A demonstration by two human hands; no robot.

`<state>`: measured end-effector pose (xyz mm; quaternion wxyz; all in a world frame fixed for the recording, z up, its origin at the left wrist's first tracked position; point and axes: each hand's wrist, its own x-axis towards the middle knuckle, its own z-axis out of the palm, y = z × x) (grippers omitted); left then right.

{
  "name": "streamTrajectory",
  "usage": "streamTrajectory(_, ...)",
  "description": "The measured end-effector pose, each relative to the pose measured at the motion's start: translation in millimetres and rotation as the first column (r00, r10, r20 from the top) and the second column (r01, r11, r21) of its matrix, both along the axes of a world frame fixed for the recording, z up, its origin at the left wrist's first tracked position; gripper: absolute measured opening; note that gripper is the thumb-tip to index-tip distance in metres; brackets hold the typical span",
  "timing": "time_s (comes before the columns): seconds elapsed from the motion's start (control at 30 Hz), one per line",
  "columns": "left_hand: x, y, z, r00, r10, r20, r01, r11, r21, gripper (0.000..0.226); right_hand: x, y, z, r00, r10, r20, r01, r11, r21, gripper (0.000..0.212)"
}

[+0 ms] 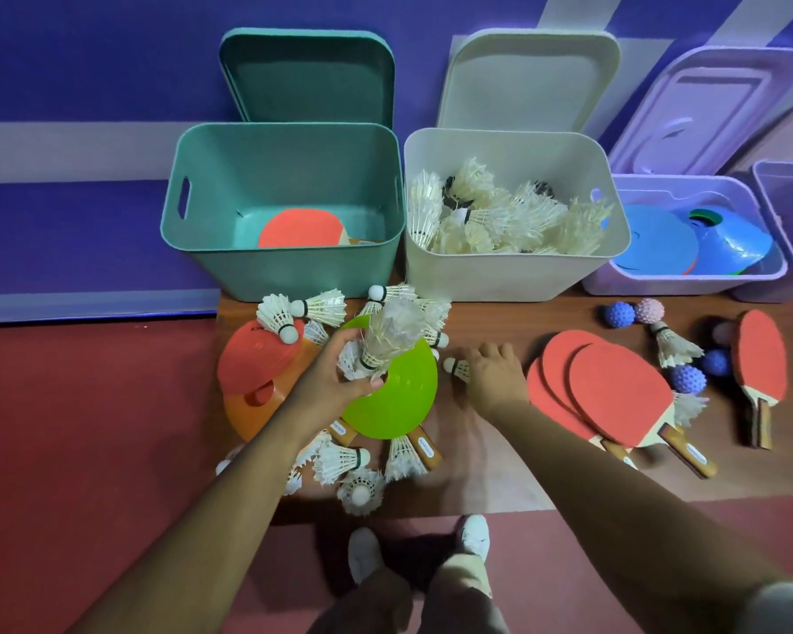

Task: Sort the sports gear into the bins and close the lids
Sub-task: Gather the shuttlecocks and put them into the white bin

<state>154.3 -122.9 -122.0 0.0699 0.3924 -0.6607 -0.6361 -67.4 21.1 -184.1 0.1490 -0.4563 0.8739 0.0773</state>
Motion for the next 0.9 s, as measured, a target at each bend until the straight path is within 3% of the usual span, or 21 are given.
streamTrajectory(0.13,4.3,-0.2,-3.6,1.000,0.031,-0.004,-0.031,1.000,-0.003,0.059,-4.9,-2.4,-1.3,0.996,0.007,-0.091,-0.007,1.000,0.000,0.035)
streamTrajectory(0.23,7.0,2.4,-2.9,1.000,0.028,-0.007,-0.028,1.000,0.000,0.059,-6.0,0.2,12.3,0.996,-0.084,-0.019,0.083,0.994,-0.066,0.043)
streamTrajectory(0.33,6.6,4.0,4.9,1.000,0.018,-0.024,-0.018,1.000,-0.005,0.057,-10.6,2.5,43.2,0.937,-0.205,0.283,0.284,0.918,-0.275,0.042)
streamTrajectory(0.4,3.8,5.4,17.9,0.999,0.007,-0.049,-0.007,1.000,-0.001,0.055,-13.3,2.8,76.9,0.857,-0.128,0.498,0.376,0.817,-0.437,0.037)
streamTrajectory(0.47,0.4,5.1,31.1,0.998,-0.025,-0.050,0.024,0.999,-0.025,0.056,-14.3,1.8,118.0,0.811,-0.029,0.584,0.407,0.746,-0.527,0.029)
streamTrajectory(0.53,-2.7,1.2,40.8,0.997,-0.060,-0.040,0.056,0.994,-0.097,0.057,-16.1,-0.6,156.0,0.797,0.043,0.602,0.379,0.740,-0.555,0.029)
streamTrajectory(0.63,-14.3,-6.7,56.3,0.994,-0.109,-0.026,0.103,0.981,-0.167,0.059,-24.1,-5.7,196.6,0.876,0.167,0.452,0.120,0.833,-0.540,0.042)
streamTrajectory(0.7,-23.7,-8.6,72.6,0.991,-0.135,-0.024,0.126,0.966,-0.225,0.057,-29.9,-13.5,212.0,0.878,0.252,0.408,0.001,0.850,-0.527,0.049)
streamTrajectory(0.83,-43.0,-10.2,95.2,0.981,-0.194,-0.026,0.178,0.940,-0.291,0.054,-44.2,-28.3,219.3,0.831,0.292,0.474,-0.011,0.859,-0.511,0.056)
streamTrajectory(0.9,-58.3,-9.8,101.7,0.984,-0.174,-0.035,0.155,0.937,-0.312,0.053,-52.0,-33.1,213.1,0.775,0.284,0.564,0.094,0.832,-0.547,0.059)
